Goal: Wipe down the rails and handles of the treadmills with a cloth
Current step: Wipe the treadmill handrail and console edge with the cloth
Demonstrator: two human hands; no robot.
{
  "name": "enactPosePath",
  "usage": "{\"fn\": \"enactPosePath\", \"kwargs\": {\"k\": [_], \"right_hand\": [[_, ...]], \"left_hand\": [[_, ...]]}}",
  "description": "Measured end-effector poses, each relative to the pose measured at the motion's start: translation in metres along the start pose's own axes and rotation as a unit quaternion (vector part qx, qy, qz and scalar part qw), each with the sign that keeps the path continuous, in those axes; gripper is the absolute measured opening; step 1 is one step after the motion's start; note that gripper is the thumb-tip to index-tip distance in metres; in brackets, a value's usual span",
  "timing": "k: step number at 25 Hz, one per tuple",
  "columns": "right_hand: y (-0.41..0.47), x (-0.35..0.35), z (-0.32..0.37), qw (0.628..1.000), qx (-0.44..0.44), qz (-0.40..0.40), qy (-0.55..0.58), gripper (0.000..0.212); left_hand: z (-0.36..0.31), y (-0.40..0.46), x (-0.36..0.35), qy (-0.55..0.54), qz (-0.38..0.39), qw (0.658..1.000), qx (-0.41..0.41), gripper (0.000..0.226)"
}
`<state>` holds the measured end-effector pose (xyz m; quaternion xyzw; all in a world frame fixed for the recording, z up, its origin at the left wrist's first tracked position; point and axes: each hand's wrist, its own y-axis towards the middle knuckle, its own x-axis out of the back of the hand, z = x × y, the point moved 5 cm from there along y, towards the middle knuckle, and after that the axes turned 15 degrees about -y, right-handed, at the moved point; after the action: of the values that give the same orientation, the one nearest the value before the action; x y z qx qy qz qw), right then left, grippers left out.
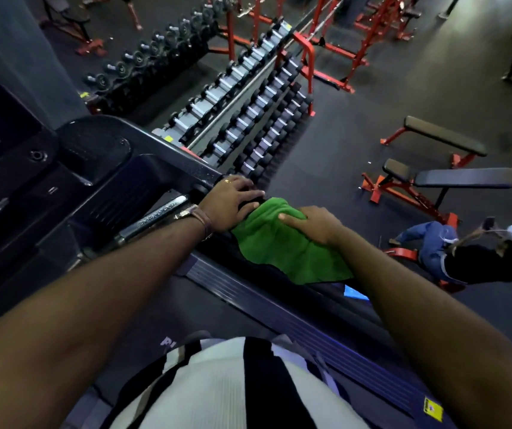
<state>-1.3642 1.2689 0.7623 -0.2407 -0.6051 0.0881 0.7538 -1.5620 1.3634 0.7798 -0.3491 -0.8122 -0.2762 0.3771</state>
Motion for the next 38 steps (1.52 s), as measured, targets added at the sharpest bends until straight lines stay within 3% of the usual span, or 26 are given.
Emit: {"fn": "enactPosePath", "kwargs": {"k": [3,4,6,8,9,13,17,23,25,29,32,34,36,38], "right_hand": [[0.024,0.01,0.025,0.995,-0.002,0.071,0.076,0.101],[0.029,0.014,0.044,0.997,0.025,0.039,0.059,0.096],[0.031,0.009,0.067,0.99,0.097,-0.098,-0.042,0.077],[0.005,-0.018,0.071,0.94,0.131,-0.214,-0.23,0.055],[-0.004,-0.027,0.073,0.919,0.127,-0.225,-0.298,0.052],[-0.007,-0.038,0.089,0.872,0.158,-0.274,-0.374,0.059],[-0.007,-0.05,0.079,0.808,0.247,-0.305,-0.44,0.084],[-0.001,-0.032,0.09,0.798,0.334,-0.292,-0.408,0.074],[0.002,-0.024,0.08,0.814,0.37,-0.265,-0.362,0.079],[0.019,0.0,0.09,0.881,0.367,-0.198,-0.222,0.078],[0.046,0.01,0.078,0.958,0.28,-0.055,-0.04,0.081],[0.054,0.011,0.068,0.979,0.195,0.032,0.05,0.081],[0.05,0.01,0.079,0.986,0.165,-0.012,0.003,0.081],[0.041,0.008,0.103,0.966,0.201,-0.122,-0.11,0.074]], "left_hand": [[0.016,-0.011,0.017,0.08,-0.079,0.985,0.134,0.066],[0.023,-0.018,0.025,0.083,-0.115,0.974,0.174,0.068],[0.033,-0.031,0.037,0.068,-0.155,0.961,0.217,0.066],[0.038,-0.039,0.042,0.052,-0.143,0.964,0.218,0.063],[0.039,-0.042,0.042,0.045,-0.136,0.965,0.22,0.062],[0.036,-0.048,0.036,0.004,-0.173,0.946,0.273,0.061],[0.034,-0.057,0.03,-0.029,-0.191,0.938,0.288,0.062],[0.035,-0.057,0.028,-0.059,-0.178,0.928,0.322,0.065],[0.033,-0.059,0.026,-0.031,-0.15,0.933,0.325,0.071],[0.031,-0.066,0.024,0.044,-0.145,0.915,0.374,0.071],[0.033,-0.085,0.028,0.109,-0.098,0.899,0.413,0.061],[0.032,-0.095,0.031,0.118,-0.082,0.9,0.411,0.059],[0.031,-0.098,0.034,0.113,-0.084,0.905,0.401,0.057],[0.032,-0.097,0.037,0.091,-0.101,0.902,0.409,0.053]]}}
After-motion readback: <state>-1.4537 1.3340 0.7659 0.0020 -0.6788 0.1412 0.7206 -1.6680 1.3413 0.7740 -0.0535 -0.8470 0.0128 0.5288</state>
